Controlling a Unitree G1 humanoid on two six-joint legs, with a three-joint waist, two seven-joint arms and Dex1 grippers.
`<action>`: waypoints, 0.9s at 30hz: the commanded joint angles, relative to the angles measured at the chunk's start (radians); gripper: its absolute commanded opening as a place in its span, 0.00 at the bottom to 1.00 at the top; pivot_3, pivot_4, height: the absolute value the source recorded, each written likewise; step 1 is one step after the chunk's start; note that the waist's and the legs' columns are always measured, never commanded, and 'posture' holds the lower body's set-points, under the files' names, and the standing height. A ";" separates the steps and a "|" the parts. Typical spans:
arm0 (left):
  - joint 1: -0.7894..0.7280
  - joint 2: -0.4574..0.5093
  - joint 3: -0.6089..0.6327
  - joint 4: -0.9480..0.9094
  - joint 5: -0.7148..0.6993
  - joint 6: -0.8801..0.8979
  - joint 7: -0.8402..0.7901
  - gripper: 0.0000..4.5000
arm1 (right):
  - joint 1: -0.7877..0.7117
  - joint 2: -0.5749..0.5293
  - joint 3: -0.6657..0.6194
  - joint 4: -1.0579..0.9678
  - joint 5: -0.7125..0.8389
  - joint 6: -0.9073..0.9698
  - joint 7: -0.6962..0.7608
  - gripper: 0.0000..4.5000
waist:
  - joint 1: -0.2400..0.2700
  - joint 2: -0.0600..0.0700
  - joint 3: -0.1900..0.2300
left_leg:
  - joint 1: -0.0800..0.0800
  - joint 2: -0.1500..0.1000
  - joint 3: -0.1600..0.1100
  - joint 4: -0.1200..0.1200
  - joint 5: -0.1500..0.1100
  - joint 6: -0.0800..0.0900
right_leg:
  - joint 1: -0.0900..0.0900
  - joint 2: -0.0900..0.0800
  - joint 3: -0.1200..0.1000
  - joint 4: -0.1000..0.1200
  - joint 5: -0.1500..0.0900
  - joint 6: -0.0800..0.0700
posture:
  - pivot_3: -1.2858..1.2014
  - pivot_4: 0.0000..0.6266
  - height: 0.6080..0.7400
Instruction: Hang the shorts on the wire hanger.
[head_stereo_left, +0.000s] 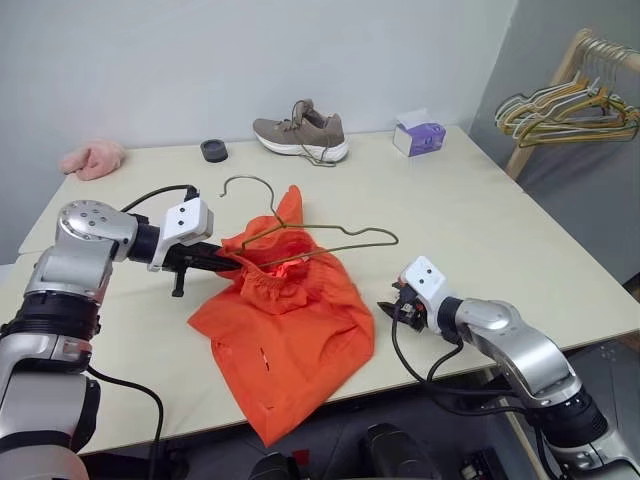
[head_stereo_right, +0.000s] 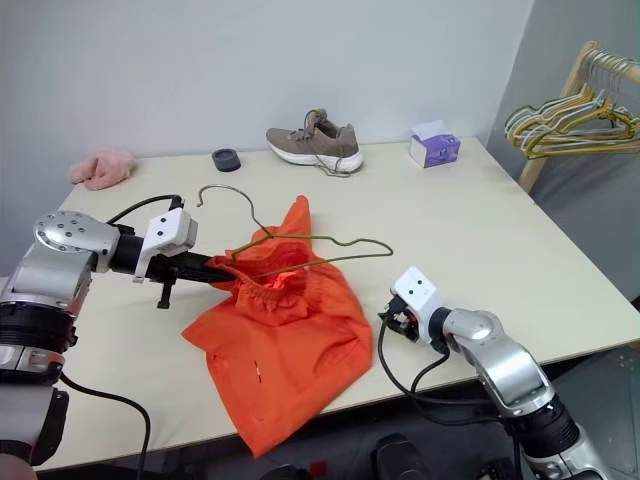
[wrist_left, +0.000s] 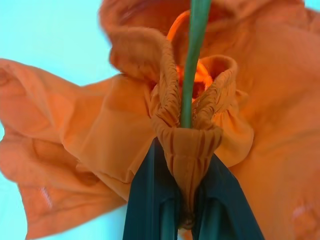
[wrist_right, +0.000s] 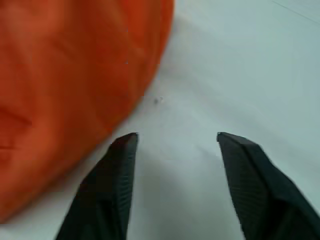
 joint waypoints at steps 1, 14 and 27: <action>-0.013 -0.007 0.051 -0.026 -0.019 0.006 0.025 0.00 | 0.043 -0.021 -0.037 -0.108 0.004 -0.015 0.005 0.84 | 0.001 0.000 0.000 | 0.000 0.000 0.000 0.000 0.000 0.000 | 0.000 0.000 0.000 0.000 0.000 0.000 | 0.41 0.06 1.00; -0.031 -0.043 0.056 -0.023 -0.004 0.002 0.040 0.00 | 0.005 0.047 0.053 -0.197 -0.008 0.005 -0.020 1.00 | -0.004 0.000 0.000 | 0.000 0.001 0.000 0.000 0.000 0.000 | 0.000 0.001 0.000 0.000 0.000 0.000 | 0.41 0.07 1.00; -0.027 -0.042 0.060 -0.026 0.000 -0.001 0.040 0.00 | -0.106 0.215 0.120 0.069 -0.127 -0.062 -0.105 0.72 | -0.005 -0.001 0.000 | 0.001 0.001 -0.001 0.000 0.000 0.000 | 0.000 0.000 0.000 0.000 0.000 0.000 | 0.41 0.06 1.00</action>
